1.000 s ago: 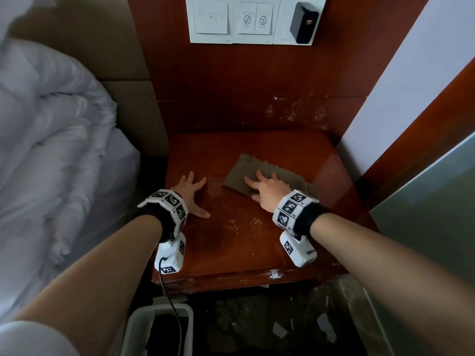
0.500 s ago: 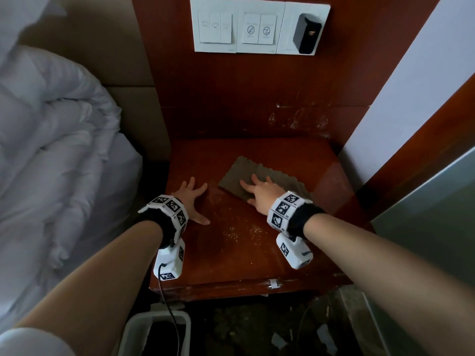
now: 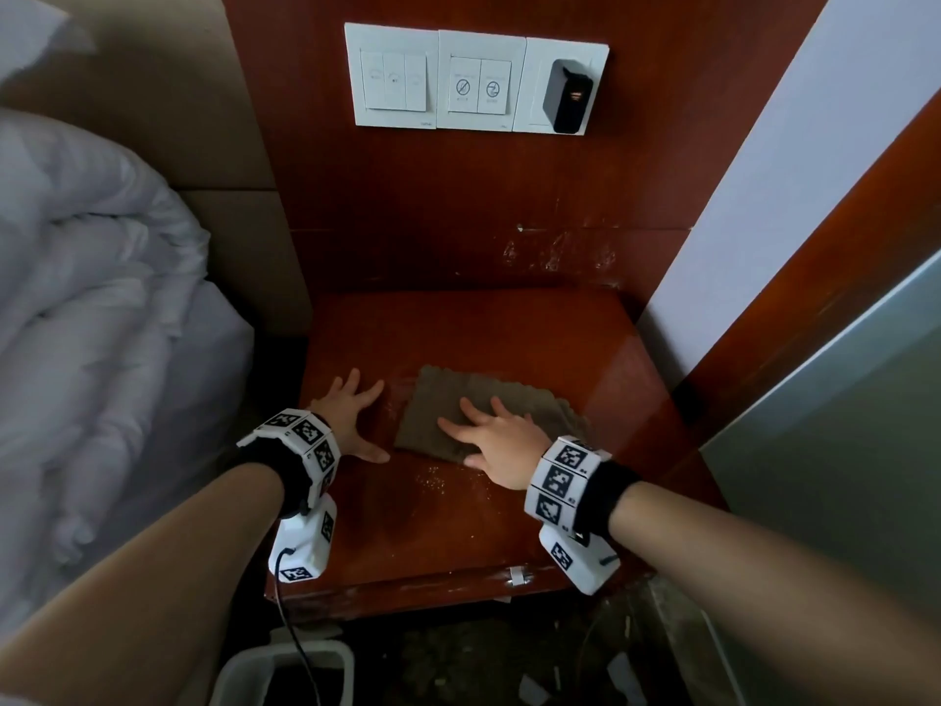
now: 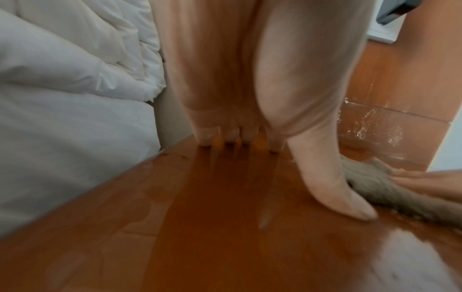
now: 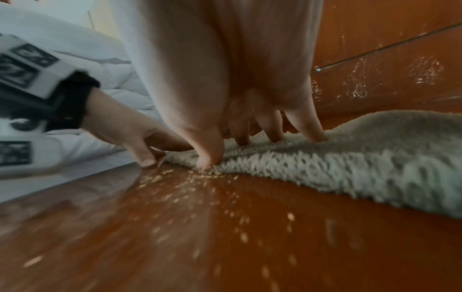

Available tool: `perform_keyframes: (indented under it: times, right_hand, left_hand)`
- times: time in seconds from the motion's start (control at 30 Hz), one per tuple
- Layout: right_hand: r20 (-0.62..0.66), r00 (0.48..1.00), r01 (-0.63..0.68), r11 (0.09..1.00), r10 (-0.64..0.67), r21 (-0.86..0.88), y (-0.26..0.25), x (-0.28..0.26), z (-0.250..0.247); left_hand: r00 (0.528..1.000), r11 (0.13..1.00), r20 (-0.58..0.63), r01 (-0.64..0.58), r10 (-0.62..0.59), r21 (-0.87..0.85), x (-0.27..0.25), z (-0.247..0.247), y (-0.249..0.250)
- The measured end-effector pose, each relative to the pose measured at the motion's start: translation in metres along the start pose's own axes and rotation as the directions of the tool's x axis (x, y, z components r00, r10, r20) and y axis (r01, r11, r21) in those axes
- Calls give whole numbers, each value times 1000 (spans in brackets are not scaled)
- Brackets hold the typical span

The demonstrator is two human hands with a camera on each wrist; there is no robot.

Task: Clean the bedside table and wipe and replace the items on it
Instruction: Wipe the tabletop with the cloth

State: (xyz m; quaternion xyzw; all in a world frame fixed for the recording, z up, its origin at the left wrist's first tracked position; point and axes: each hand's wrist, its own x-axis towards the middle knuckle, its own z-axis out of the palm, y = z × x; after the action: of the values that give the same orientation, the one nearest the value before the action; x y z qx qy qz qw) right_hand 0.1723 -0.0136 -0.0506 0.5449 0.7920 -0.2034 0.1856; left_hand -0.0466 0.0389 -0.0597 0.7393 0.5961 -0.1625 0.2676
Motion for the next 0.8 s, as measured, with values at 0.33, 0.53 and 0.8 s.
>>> perform_keyframes:
  times: [0.33, 0.53, 0.8]
  right_hand:
    - [-8, 995, -101, 995, 101, 11, -2, 51, -40]
    - [2, 994, -111, 994, 111, 4, -3, 62, -48]
    - [-23, 999, -27, 1000, 26, -15, -3, 45, -26]
  left_hand:
    - [1000, 1000, 4, 7, -7, -3, 2, 0, 0]
    - [1000, 1000, 8, -4, 4, -15, 2, 0, -2]
    - [1000, 1000, 13, -6, 6, -5, 4, -1, -2]
